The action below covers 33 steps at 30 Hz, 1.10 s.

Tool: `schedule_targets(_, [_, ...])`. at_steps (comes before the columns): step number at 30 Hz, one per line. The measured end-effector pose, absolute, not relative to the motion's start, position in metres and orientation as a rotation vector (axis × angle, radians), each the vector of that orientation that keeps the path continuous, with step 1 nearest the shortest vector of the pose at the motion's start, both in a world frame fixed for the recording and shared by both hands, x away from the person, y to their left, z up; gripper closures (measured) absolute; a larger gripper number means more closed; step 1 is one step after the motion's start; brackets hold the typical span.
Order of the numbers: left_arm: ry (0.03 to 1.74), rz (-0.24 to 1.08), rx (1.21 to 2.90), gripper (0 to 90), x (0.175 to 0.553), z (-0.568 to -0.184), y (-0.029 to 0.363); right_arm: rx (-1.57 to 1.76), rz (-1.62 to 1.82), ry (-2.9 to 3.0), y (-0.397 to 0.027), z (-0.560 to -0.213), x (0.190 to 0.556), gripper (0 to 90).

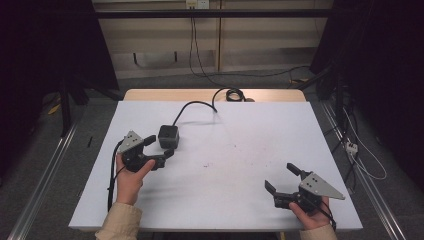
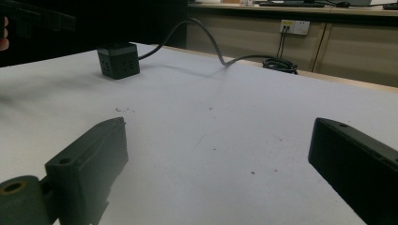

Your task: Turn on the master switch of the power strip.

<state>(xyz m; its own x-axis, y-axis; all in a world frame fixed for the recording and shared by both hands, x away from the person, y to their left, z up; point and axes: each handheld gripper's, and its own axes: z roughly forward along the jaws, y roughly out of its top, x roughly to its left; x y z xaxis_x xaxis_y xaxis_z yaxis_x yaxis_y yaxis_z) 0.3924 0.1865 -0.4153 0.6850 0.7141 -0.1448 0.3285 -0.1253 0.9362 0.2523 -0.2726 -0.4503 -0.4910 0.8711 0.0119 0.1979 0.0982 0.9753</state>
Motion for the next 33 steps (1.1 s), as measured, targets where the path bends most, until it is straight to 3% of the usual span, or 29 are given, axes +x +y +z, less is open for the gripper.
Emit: schedule_targets(33, [0.896, 0.426, 1.708, 15.8, 0.414, -0.405, 0.184, 1.032, 1.443, 1.791, -0.266, -0.449, 0.259, 4.4])
